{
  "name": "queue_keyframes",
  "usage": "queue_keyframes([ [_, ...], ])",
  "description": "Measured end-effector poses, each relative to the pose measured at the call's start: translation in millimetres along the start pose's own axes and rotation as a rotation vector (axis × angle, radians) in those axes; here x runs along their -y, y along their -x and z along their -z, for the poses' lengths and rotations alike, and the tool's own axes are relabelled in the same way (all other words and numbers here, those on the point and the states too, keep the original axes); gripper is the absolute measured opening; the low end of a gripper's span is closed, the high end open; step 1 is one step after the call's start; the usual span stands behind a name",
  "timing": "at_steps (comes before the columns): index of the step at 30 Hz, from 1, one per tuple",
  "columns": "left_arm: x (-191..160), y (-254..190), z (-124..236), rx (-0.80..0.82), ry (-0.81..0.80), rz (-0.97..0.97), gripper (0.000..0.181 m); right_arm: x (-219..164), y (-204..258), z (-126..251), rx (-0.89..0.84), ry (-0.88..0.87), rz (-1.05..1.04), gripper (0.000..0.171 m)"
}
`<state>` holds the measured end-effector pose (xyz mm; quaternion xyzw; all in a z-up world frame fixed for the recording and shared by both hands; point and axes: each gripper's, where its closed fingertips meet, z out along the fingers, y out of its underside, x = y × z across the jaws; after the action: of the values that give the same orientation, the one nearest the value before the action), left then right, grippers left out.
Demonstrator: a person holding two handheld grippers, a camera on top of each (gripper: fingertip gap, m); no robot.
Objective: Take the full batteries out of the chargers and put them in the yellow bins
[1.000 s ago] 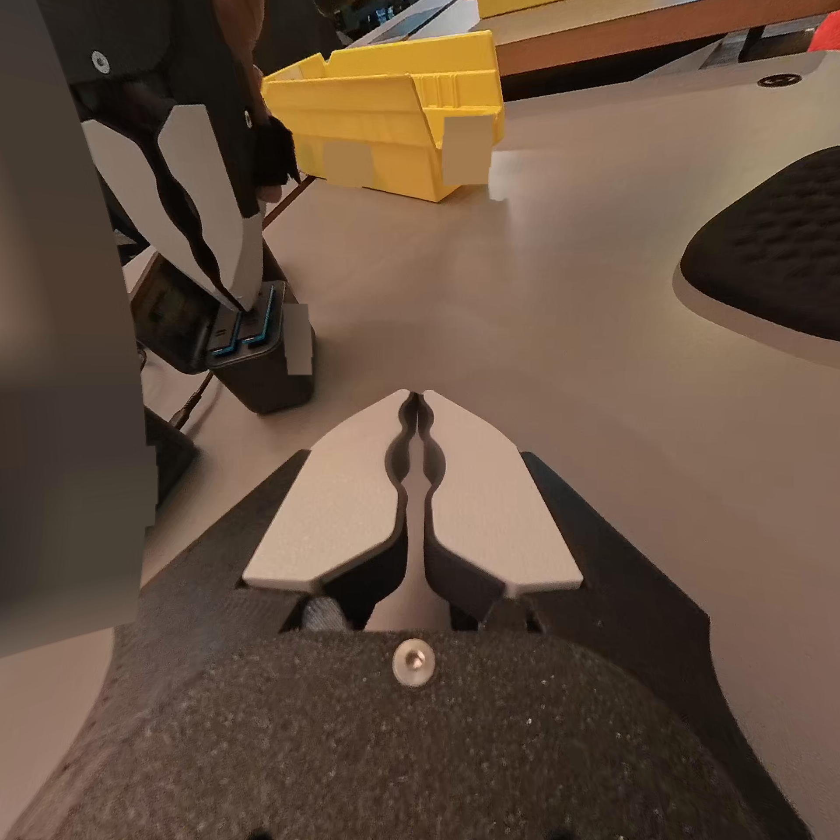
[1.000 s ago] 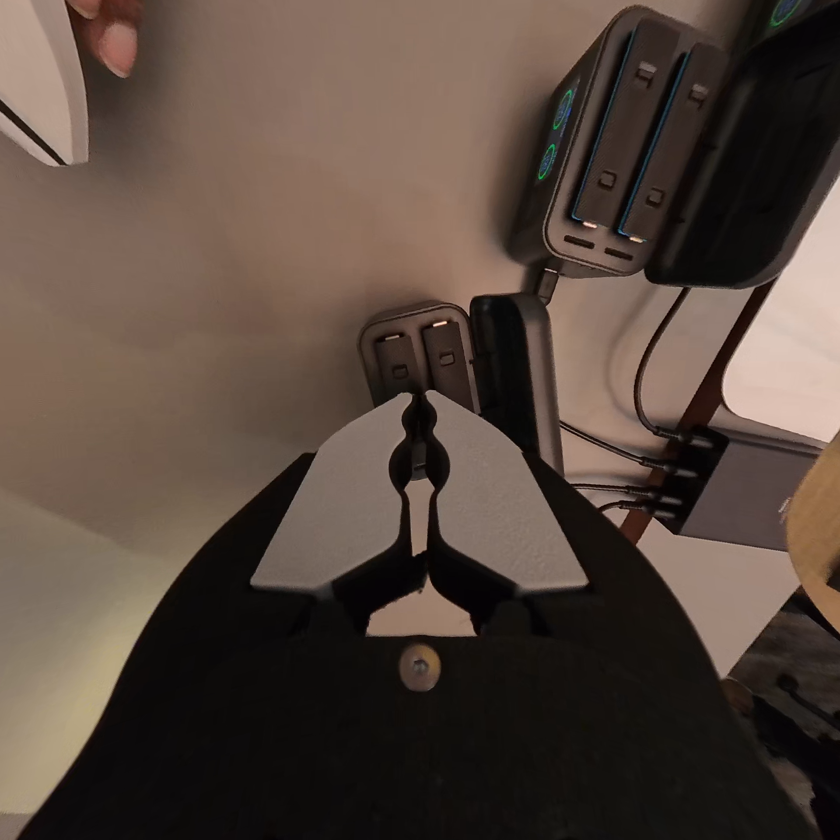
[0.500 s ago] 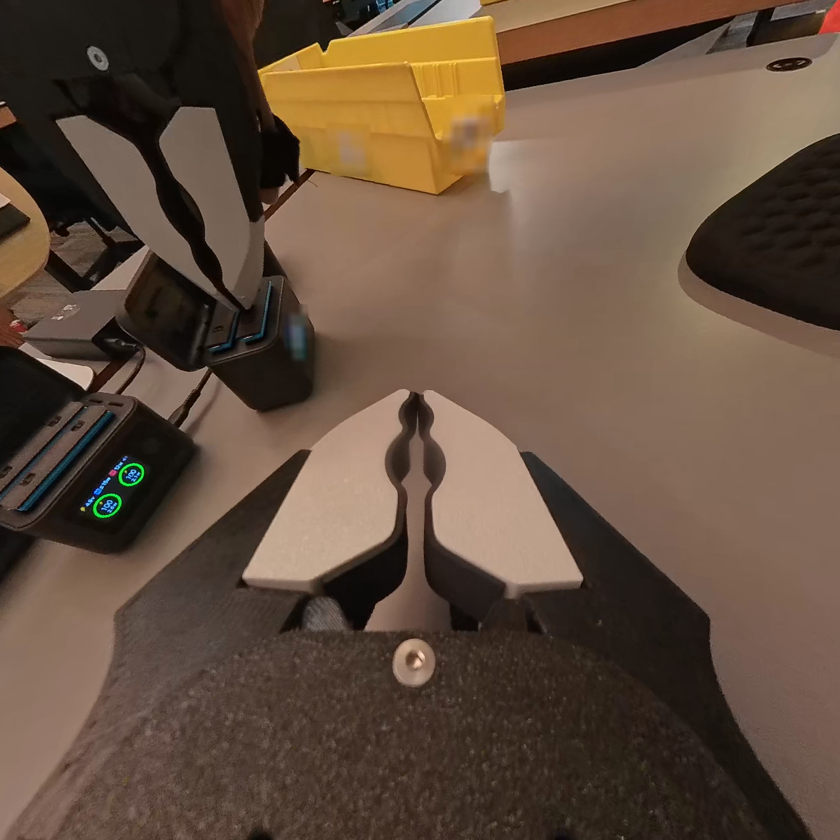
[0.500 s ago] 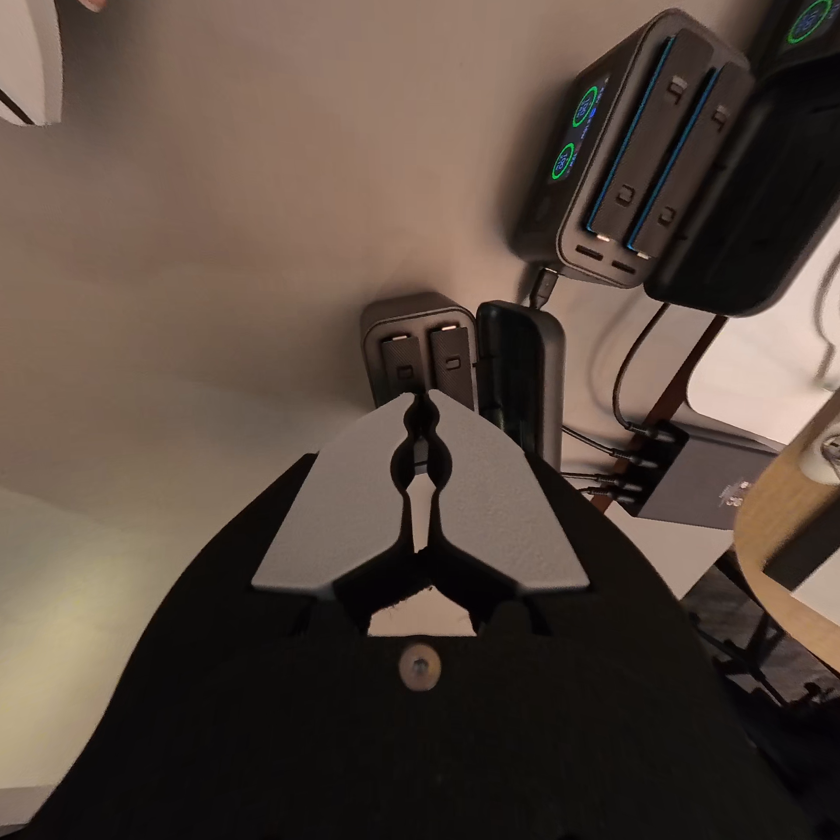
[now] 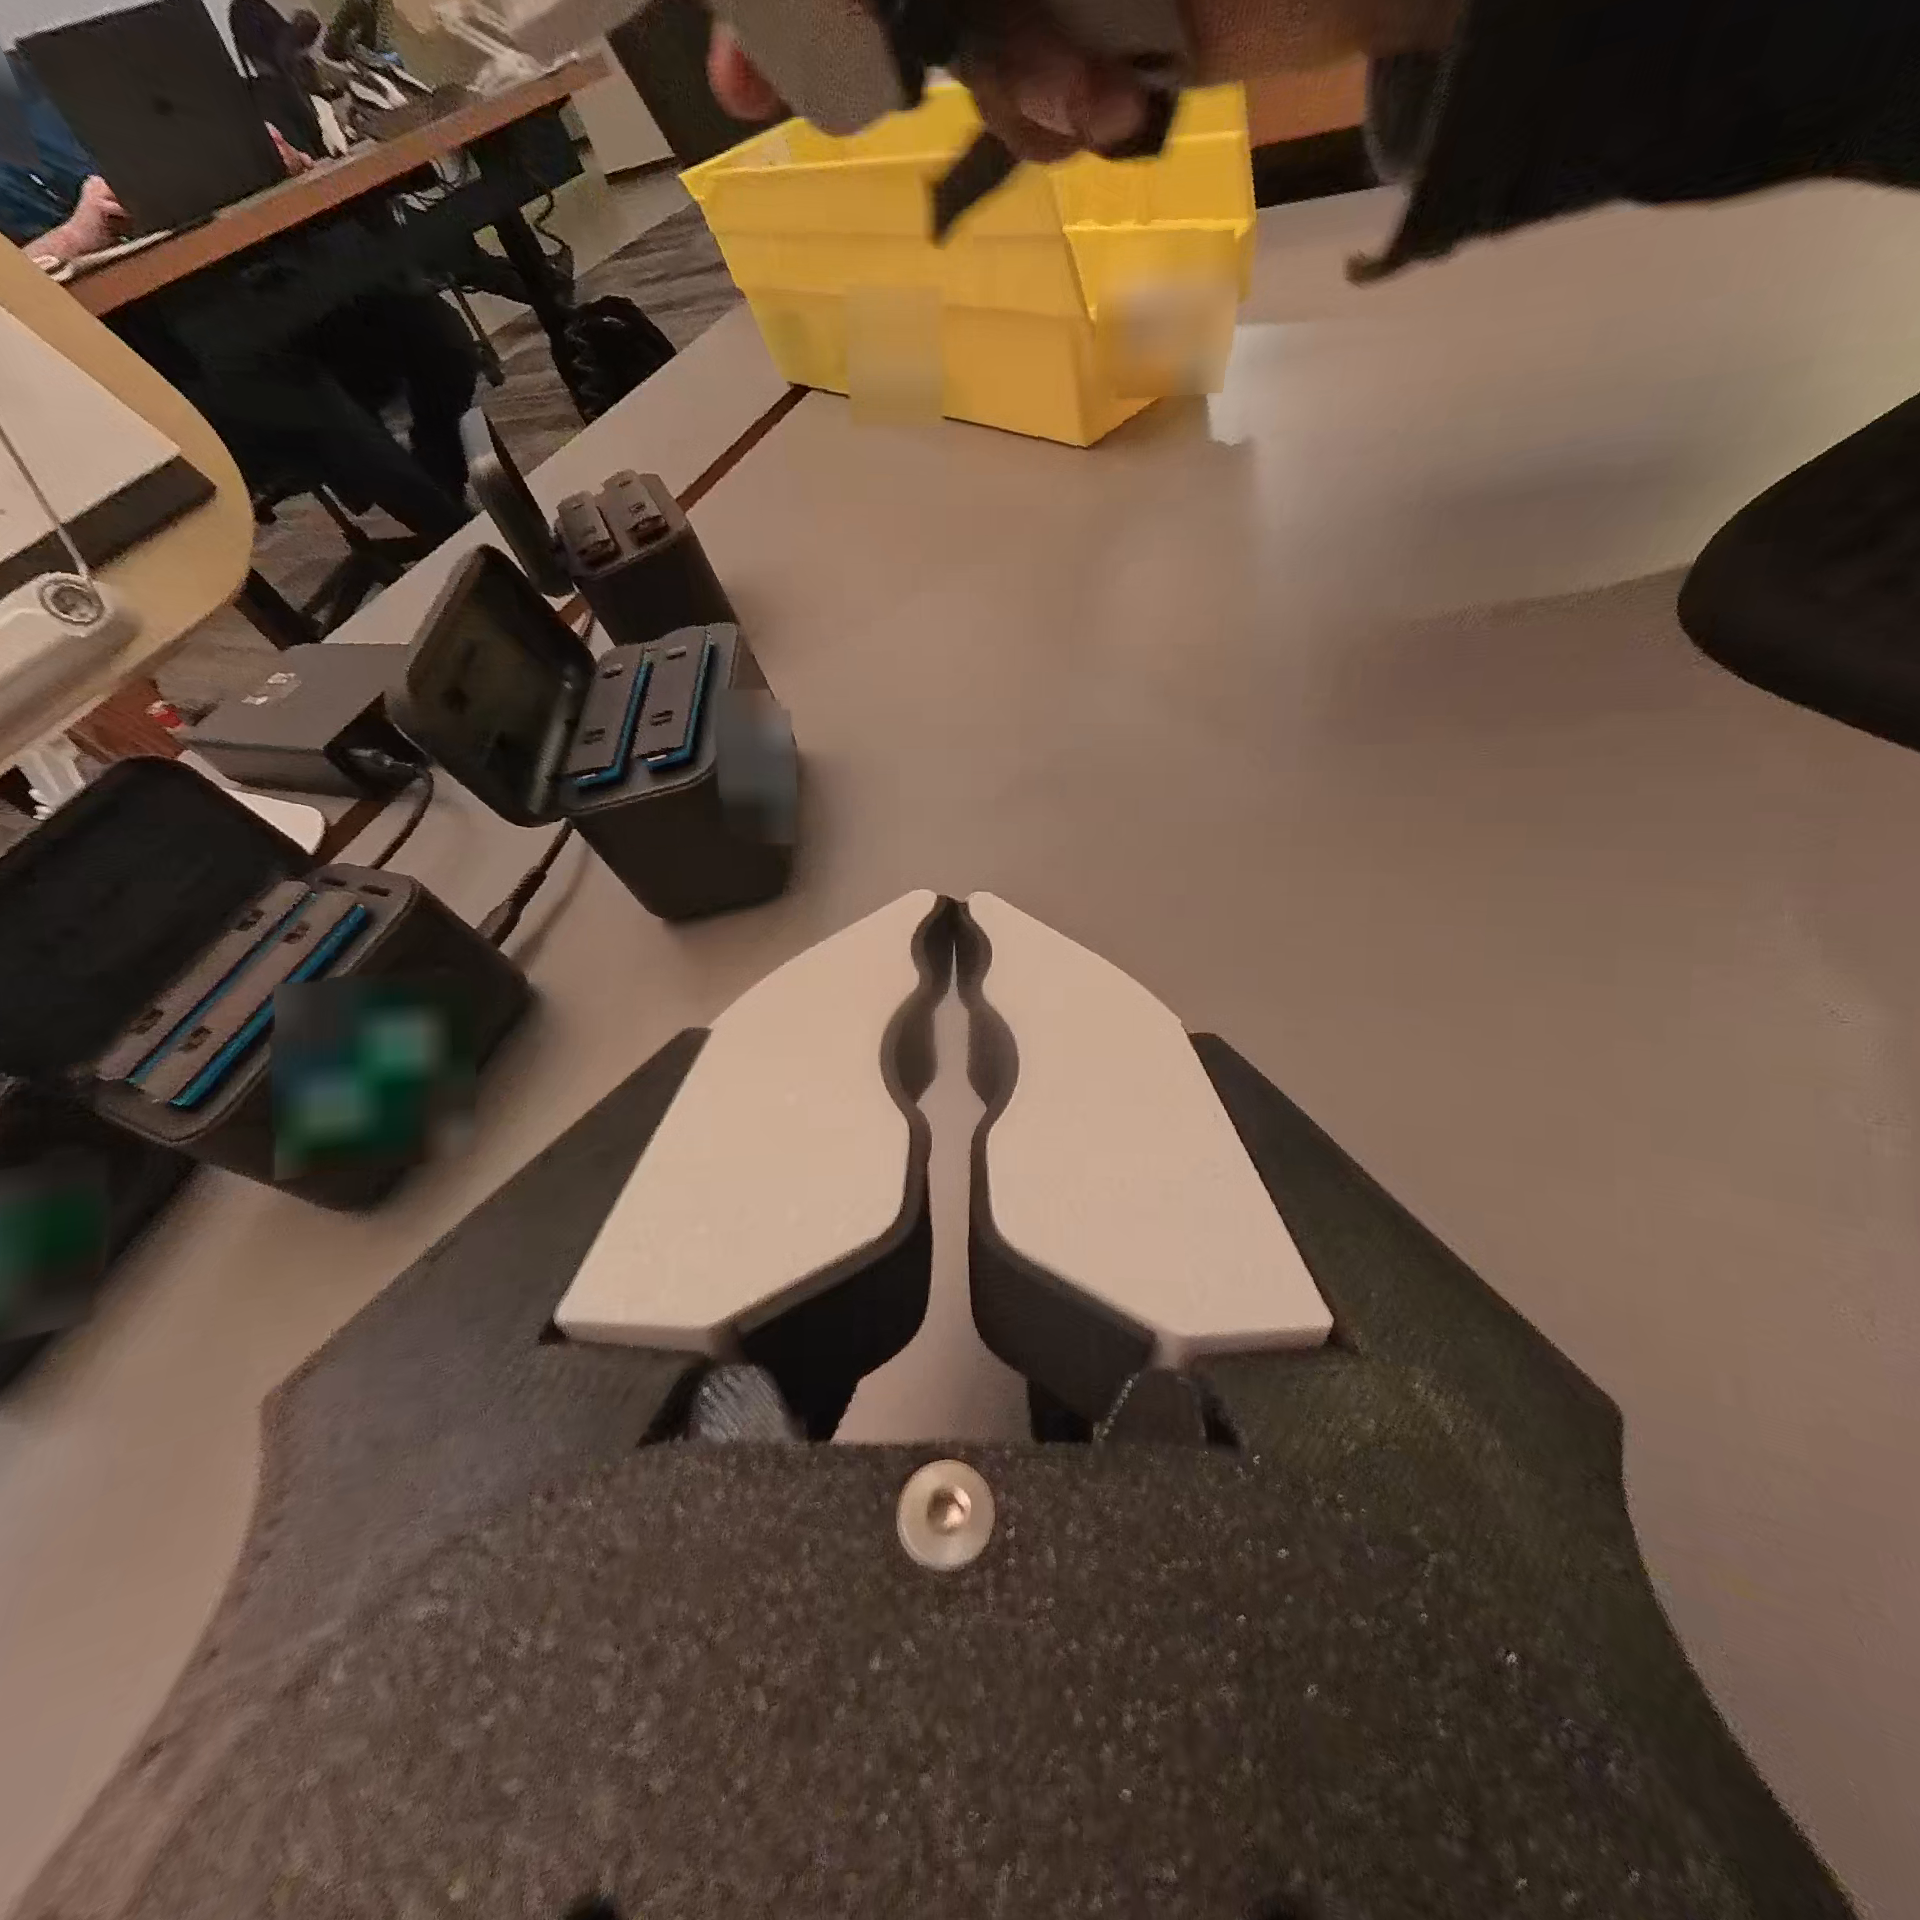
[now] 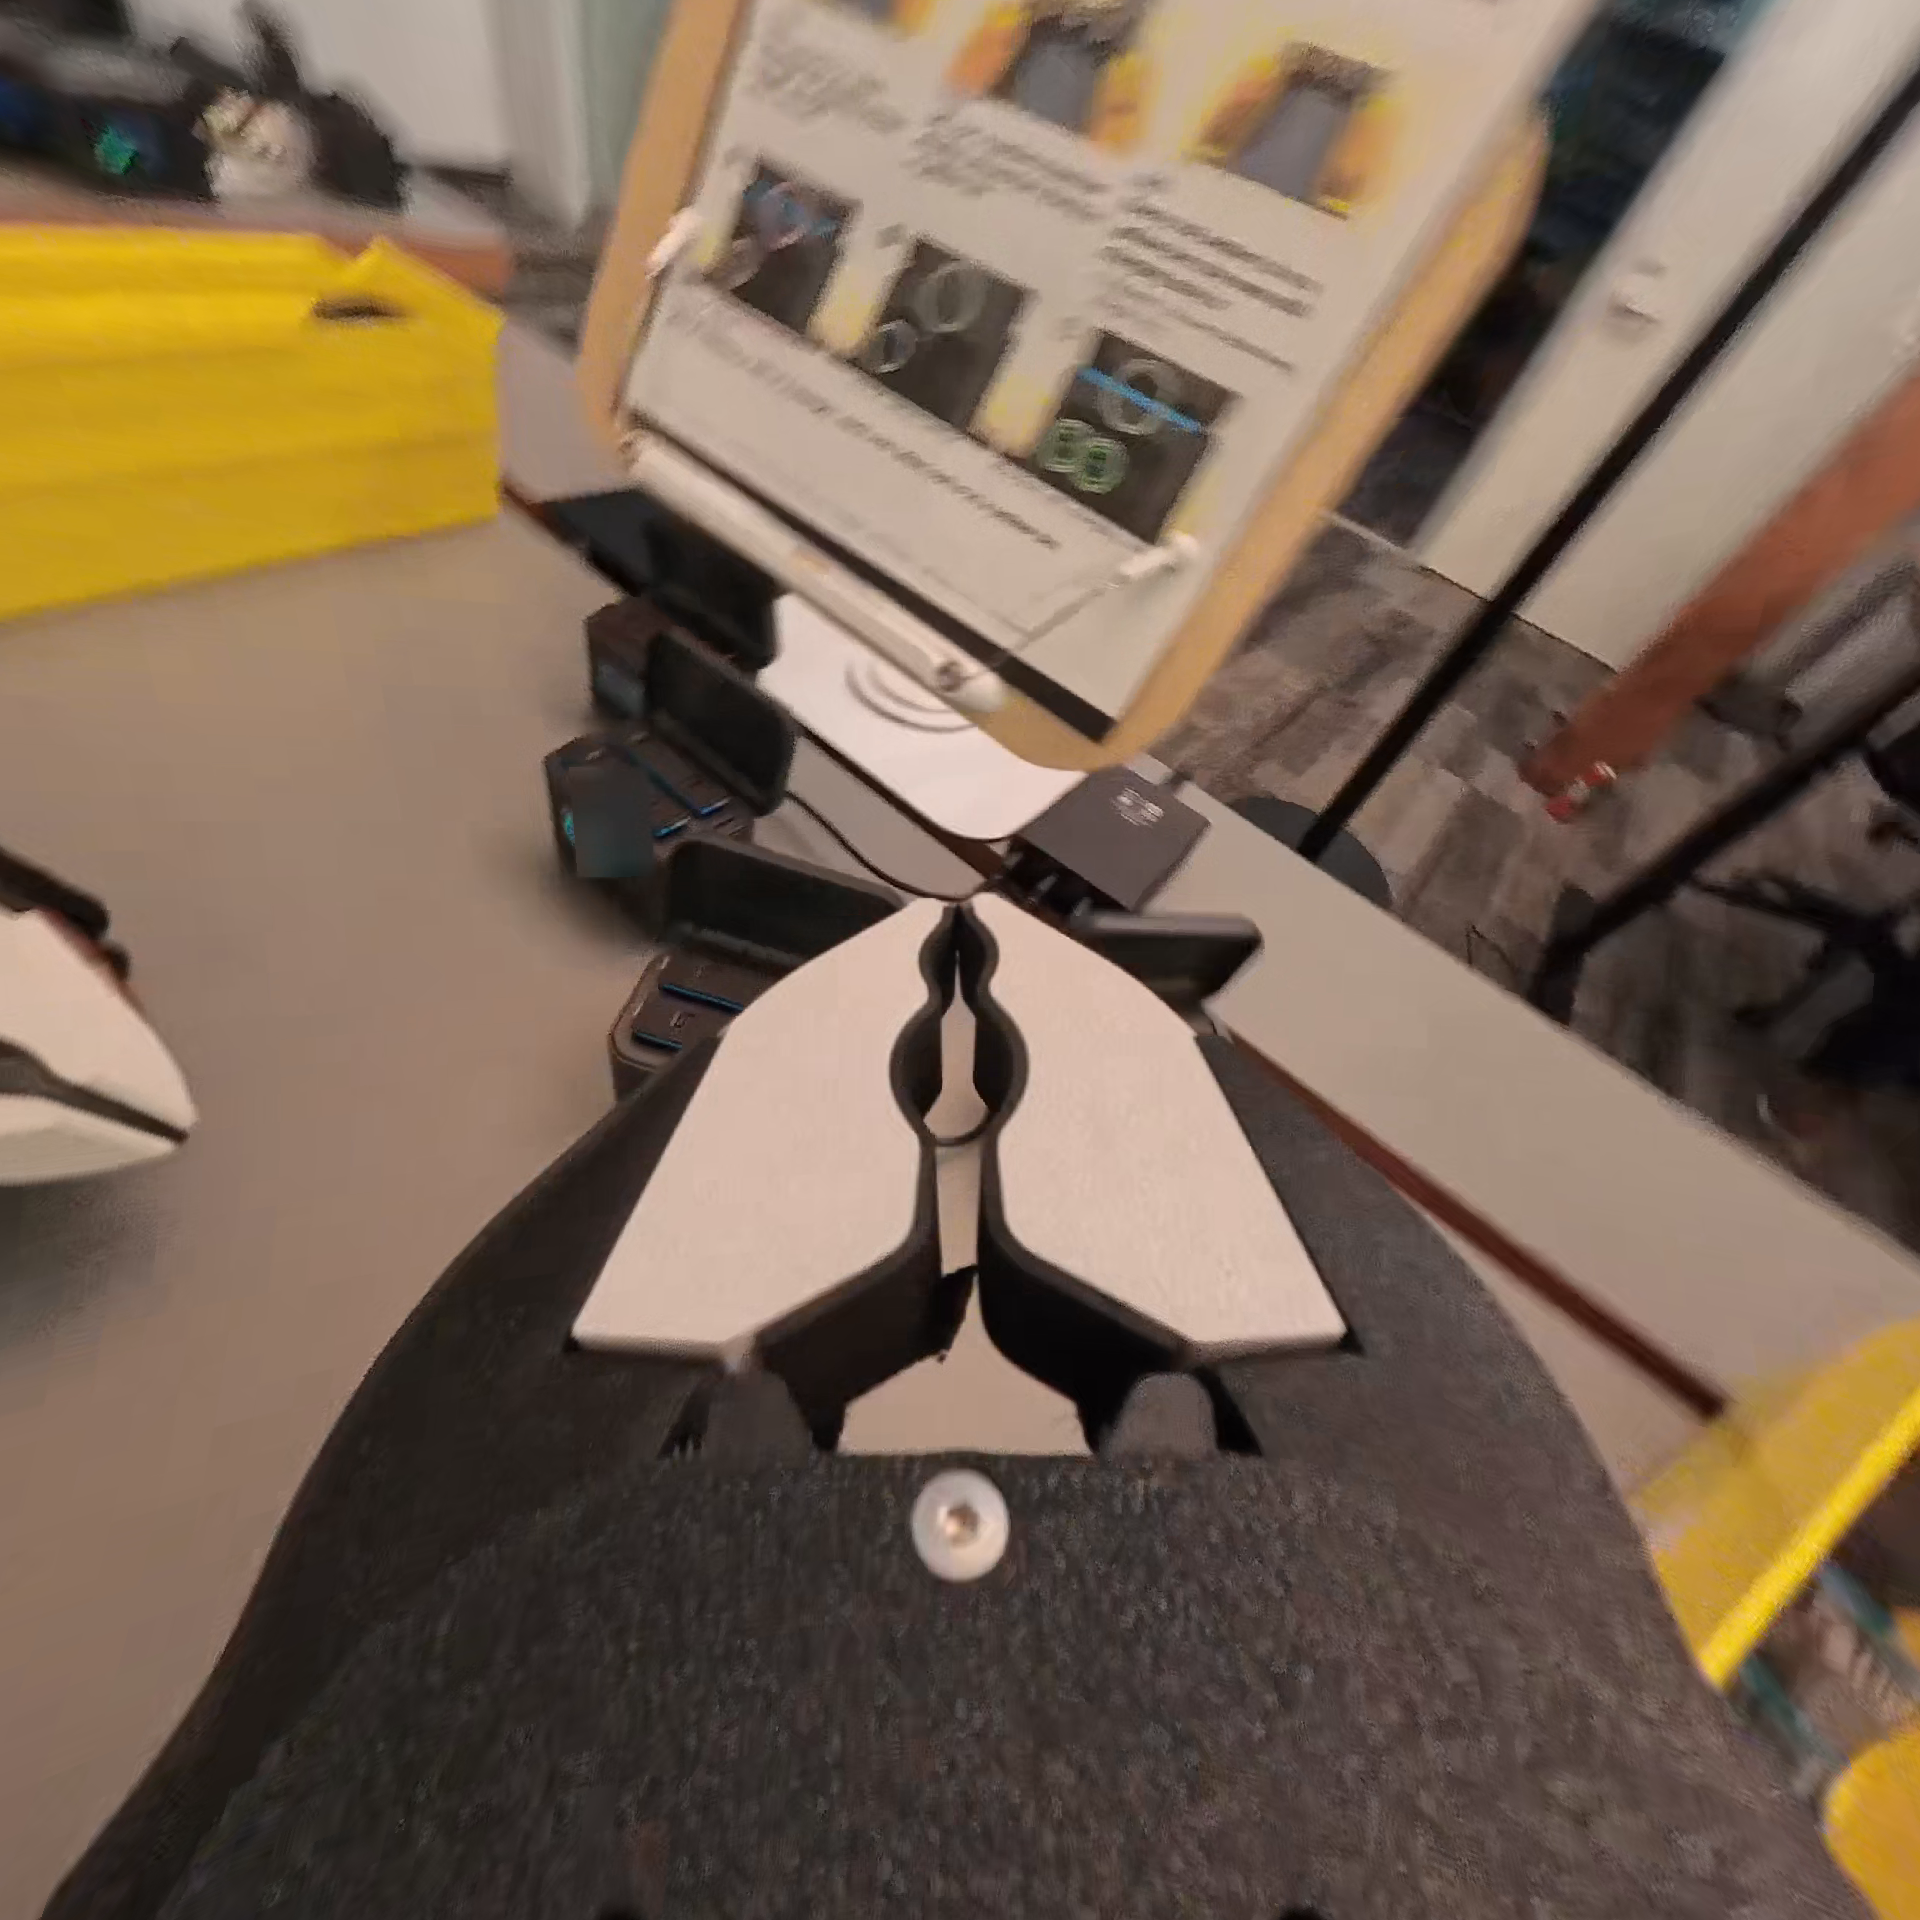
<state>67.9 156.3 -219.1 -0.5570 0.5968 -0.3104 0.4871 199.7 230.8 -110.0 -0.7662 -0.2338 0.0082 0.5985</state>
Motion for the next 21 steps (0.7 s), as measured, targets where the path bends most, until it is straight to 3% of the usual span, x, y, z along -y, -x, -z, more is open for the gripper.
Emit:
queue_keyframes([
  [7,18.5,29.1,15.7,0.13,-0.077,0.03,0.0,-45.2,-13.7,46.4,-0.261,-0.142,-0.482,0.0],
  [14,29.0,57.0,31.5,0.244,-0.153,0.052,0.0,-66.9,-22.4,57.5,-0.347,-0.176,-0.342,0.0],
  [21,0.8,63.8,18.6,0.266,-0.091,0.05,0.0,-74.5,-22.9,53.9,-0.312,-0.145,-0.353,0.004],
])
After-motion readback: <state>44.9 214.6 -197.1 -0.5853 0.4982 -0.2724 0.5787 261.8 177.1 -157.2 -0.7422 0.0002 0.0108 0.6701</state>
